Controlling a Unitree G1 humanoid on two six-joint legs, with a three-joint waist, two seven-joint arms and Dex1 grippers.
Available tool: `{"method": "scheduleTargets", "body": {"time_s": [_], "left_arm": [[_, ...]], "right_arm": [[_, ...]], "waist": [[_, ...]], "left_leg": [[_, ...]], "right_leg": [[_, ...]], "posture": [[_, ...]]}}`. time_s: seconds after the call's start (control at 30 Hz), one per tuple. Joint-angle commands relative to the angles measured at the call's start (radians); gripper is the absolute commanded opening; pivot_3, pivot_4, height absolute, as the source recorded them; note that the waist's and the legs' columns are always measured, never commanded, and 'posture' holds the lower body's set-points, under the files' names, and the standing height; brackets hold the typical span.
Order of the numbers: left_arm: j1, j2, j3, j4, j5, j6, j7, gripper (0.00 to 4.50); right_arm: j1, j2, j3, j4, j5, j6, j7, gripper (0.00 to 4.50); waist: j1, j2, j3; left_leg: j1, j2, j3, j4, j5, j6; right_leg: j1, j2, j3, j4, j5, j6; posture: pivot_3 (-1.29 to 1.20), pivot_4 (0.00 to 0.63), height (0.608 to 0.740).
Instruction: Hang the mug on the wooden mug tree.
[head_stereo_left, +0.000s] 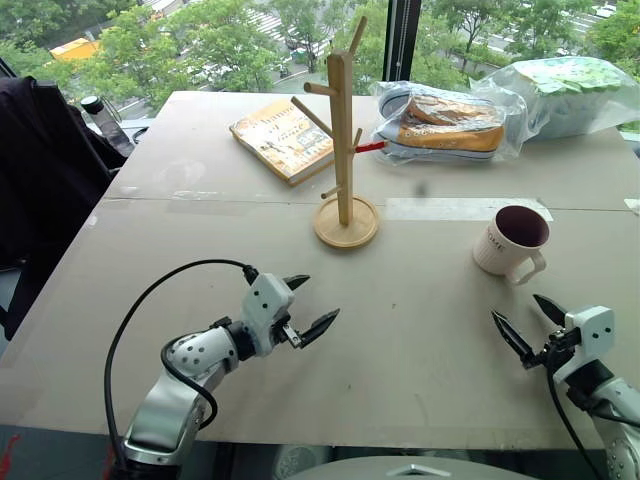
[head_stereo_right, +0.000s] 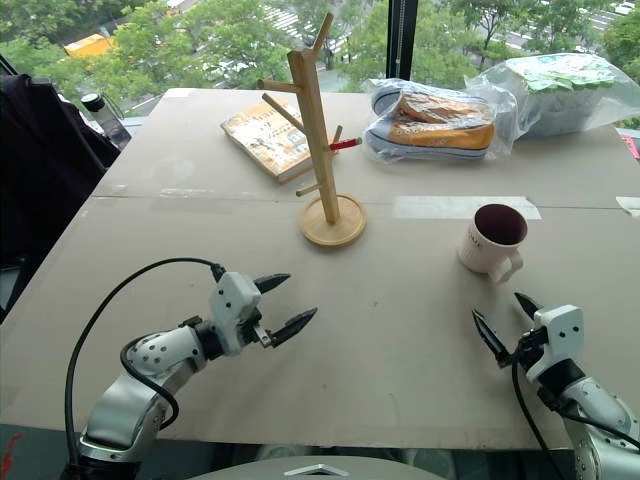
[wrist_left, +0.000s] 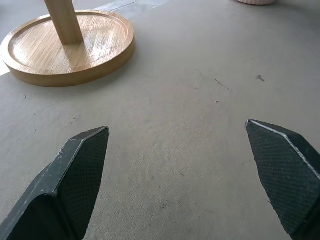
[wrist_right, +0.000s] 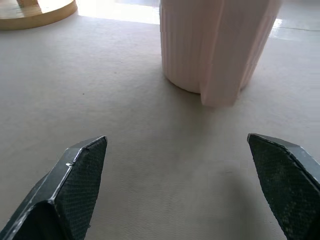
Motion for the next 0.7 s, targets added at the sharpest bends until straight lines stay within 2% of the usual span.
{"method": "scheduleTargets", "body": {"time_s": [0.03,0.27,0.53,0.63,0.7], "left_arm": [[-0.055,0.023,-0.023,-0.043,-0.002,-0.007,-0.034,4.5],[-0.201,0.042,-0.053,-0.117,-0.042,0.065,-0.063,4.5],[-0.245,0.101,-0.041,-0.196,-0.171,0.141,-0.161,4.5],[-0.259,0.114,-0.033,-0.206,-0.188,0.152,-0.164,4.5],[-0.269,0.117,-0.032,-0.208,-0.197,0.159,-0.16,4.5]], "right_arm": [[-0.039,0.048,-0.022,-0.031,-0.028,-0.029,-0.104,4.43],[-0.099,0.183,0.014,-0.026,-0.114,-0.065,-0.272,4.43],[-0.148,0.189,0.001,0.022,-0.132,-0.09,-0.297,4.43],[-0.153,0.185,0.003,0.029,-0.128,-0.098,-0.291,3.75],[-0.157,0.185,0.009,0.033,-0.127,-0.105,-0.285,2.78]], "waist": [[0.0,0.0,0.0],[0.0,0.0,0.0],[-0.002,0.001,0.0],[-0.002,0.001,0.0],[-0.002,0.001,0.0]], "left_leg": [[0.0,0.0,0.0,0.0,0.0,0.0],[0.0,0.0,0.001,0.0,0.0,0.0],[0.0,0.0,0.001,0.0,0.0,0.0],[0.0,0.001,0.002,0.0,0.0,0.0],[0.0,0.001,0.002,0.0,0.0,0.0]], "right_leg": [[0.0,0.0,0.0,0.0,0.0,0.0],[0.0,0.0,0.0,0.0,0.0,0.0],[-0.001,0.002,0.001,0.001,0.002,0.004],[-0.001,0.003,0.001,0.0,0.002,0.003],[-0.001,0.003,0.001,0.0,0.002,0.003]], "posture": [[0.0,0.15,0.74],[0.0,0.15,0.74],[0.0,0.15,0.74],[0.0,0.15,0.74],[0.0,0.15,0.74]]}}
